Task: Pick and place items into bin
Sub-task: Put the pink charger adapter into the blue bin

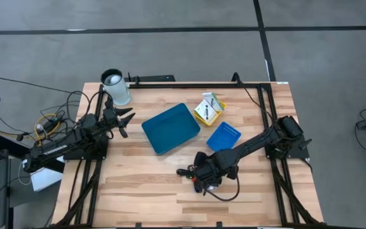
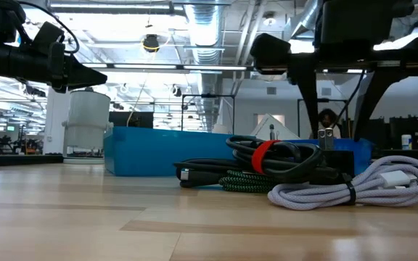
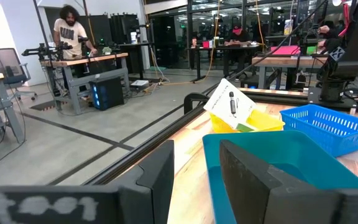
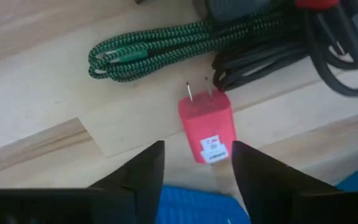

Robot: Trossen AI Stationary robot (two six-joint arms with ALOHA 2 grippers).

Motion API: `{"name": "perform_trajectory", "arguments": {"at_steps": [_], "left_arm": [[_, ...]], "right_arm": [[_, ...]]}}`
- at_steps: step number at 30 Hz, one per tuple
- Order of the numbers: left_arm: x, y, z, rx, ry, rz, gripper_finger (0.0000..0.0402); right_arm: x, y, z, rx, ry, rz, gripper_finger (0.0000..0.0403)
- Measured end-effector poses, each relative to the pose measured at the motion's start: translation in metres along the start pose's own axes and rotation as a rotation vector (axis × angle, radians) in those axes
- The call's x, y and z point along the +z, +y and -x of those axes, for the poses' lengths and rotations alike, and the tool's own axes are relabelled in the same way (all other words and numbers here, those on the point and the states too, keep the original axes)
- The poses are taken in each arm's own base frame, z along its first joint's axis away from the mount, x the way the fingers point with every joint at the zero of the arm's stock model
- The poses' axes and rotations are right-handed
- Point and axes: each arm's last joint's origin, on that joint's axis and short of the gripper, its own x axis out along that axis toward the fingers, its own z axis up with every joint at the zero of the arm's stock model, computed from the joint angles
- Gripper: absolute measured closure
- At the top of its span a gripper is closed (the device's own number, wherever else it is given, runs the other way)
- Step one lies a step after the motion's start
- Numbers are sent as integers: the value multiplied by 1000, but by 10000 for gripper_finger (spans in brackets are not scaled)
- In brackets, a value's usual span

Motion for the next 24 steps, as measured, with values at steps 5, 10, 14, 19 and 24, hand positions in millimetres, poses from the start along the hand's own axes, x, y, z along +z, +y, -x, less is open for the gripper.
{"name": "perform_trajectory", "arguments": {"at_steps": [5, 10, 14, 19, 24], "left_arm": [[0, 0, 0, 0, 0, 0, 282], [0, 0, 0, 0, 0, 0, 282], [0, 0, 0, 0, 0, 0, 282], [0, 0, 0, 0, 0, 0, 282], [0, 0, 0, 0, 0, 0, 282]], "right_arm": [[0, -3, -1, -3, -20, 24, 192], [0, -3, -9, -18, -45, 66, 184], [-3, -4, -13, -13, -49, 68, 188], [-7, -7, -14, -2, -60, 51, 196], [-9, -9, -14, 4, -74, 51, 202]]}}
